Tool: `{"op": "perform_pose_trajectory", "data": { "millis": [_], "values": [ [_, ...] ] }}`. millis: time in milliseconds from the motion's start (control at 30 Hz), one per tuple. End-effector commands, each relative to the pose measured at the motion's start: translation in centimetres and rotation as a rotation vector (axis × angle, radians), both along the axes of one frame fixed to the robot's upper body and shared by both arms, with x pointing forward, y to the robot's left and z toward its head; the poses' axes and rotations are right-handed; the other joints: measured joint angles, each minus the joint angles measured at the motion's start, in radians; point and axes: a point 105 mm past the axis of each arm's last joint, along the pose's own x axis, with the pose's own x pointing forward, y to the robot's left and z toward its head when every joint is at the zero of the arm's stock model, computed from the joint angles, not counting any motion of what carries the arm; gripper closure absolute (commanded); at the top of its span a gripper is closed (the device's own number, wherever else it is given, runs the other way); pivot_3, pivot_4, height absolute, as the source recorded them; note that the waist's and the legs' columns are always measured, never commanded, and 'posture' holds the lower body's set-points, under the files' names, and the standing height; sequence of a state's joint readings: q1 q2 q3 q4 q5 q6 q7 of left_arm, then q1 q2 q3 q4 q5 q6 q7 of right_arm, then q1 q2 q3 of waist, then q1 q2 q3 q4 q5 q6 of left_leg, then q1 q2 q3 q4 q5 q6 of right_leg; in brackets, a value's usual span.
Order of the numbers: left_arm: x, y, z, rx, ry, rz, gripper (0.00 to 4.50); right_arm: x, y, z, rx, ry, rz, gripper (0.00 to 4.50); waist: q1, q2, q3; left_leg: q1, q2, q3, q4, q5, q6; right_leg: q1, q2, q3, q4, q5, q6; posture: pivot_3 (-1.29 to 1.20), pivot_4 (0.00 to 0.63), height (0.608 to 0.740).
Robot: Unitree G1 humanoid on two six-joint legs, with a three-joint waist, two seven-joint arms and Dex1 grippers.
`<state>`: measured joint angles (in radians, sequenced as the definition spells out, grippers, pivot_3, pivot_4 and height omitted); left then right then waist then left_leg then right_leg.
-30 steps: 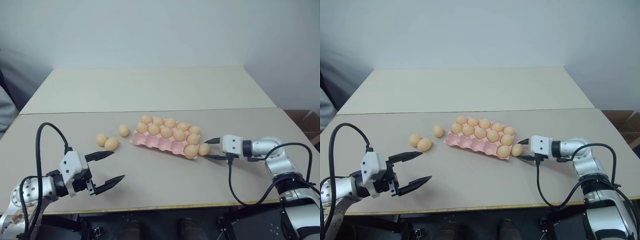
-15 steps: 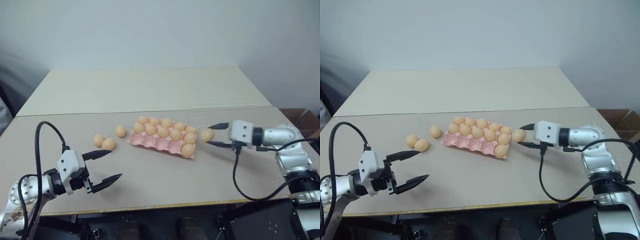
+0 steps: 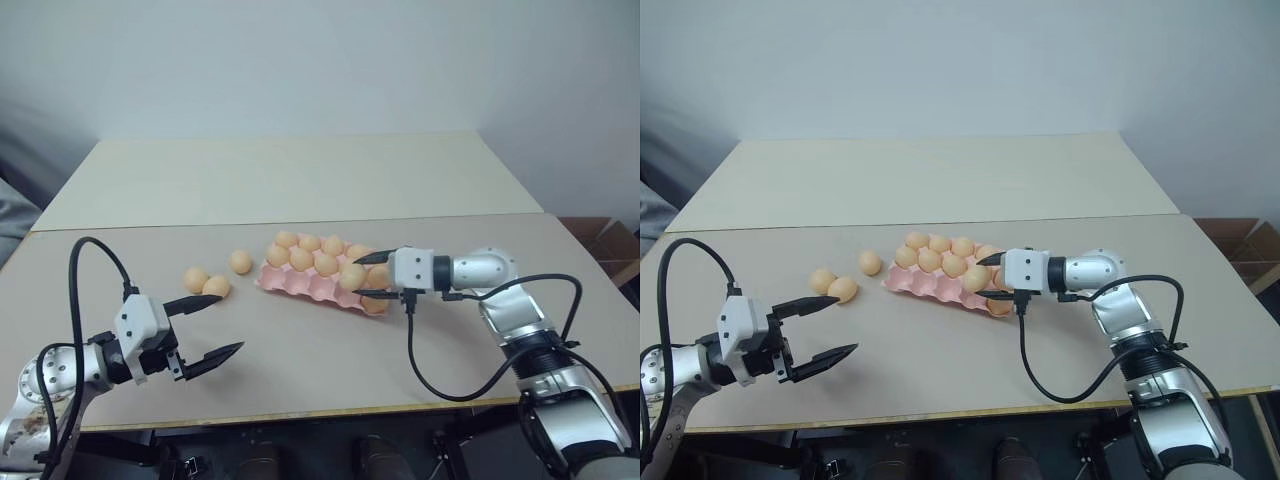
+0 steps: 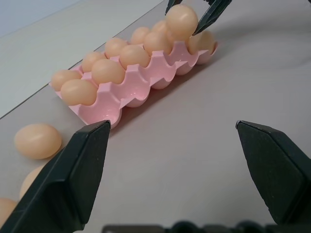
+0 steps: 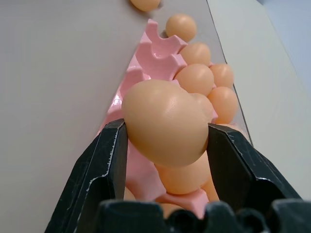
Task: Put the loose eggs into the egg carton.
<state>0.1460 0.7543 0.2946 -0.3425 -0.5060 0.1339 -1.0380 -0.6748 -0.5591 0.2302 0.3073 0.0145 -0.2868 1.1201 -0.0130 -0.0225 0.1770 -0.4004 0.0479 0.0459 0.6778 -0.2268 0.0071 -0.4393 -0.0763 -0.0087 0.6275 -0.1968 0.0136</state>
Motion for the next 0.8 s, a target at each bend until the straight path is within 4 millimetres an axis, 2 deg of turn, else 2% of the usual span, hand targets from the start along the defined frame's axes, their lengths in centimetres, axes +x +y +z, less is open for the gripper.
{"op": "perform_pose_trajectory", "data": {
  "millis": [33,100,133,333,467,567,800],
  "values": [
    [-0.2,-0.2,0.6,0.013,-0.042,-0.006,0.0,0.1,0.5,1.2,-0.007,-0.058,0.04,0.93,0.0,0.0,0.0,0.0,0.0,0.0,0.0,0.0,0.0,0.0,0.0,0.0,0.0,0.0,0.0,0.0,0.15,0.74],
    [-0.1,-0.2,0.6,0.012,-0.044,0.0,0.0,0.1,0.5,1.0,-0.015,-0.056,0.044,0.22,0.0,0.0,0.0,0.0,0.0,0.0,0.0,0.0,0.0,0.0,0.0,0.0,0.0,0.0,0.0,0.0,0.15,0.74],
    [-0.1,-0.1,0.6,0.011,-0.046,0.004,0.0,0.2,0.4,1.0,-0.016,-0.057,0.042,0.05,0.0,0.0,0.0,0.0,0.0,0.0,0.0,0.0,0.0,0.0,0.0,0.0,0.0,0.0,0.0,0.0,0.15,0.74],
    [-0.1,0.4,0.4,0.024,-0.052,0.061,0.0,0.2,-0.8,1.7,-0.006,-0.073,0.023,0.05,0.0,0.0,0.0,0.0,0.0,0.0,0.0,0.0,0.0,0.0,0.0,0.0,0.0,0.0,0.0,0.0,0.15,0.74],
    [0.5,1.5,0.4,0.047,-0.057,0.211,0.0,-0.4,-1.7,2.7,0.021,-0.085,0.005,0.05,0.0,0.0,0.0,0.0,0.0,0.001,0.0,0.0,0.0,0.0,0.0,0.0,0.0,0.0,0.0,0.0,0.15,0.74],
    [1.0,3.5,1.1,0.032,-0.07,0.369,0.0,-1.7,-2.9,3.2,0.031,-0.075,-0.01,0.05,0.004,0.0,0.0,0.0,0.001,0.001,-0.001,0.0,0.0,0.0,0.0,0.0,0.0,0.0,0.001,0.0,0.15,0.74],
    [-0.7,8.5,2.8,0.081,-0.052,0.521,0.0,-6.1,-7.0,3.2,-0.007,0.08,-0.045,0.05,0.006,-0.001,0.0,-0.001,0.001,0.001,-0.001,-0.001,-0.001,-0.001,-0.001,0.0,-0.002,-0.001,0.0,0.0,0.15,0.74]
  ]
}}
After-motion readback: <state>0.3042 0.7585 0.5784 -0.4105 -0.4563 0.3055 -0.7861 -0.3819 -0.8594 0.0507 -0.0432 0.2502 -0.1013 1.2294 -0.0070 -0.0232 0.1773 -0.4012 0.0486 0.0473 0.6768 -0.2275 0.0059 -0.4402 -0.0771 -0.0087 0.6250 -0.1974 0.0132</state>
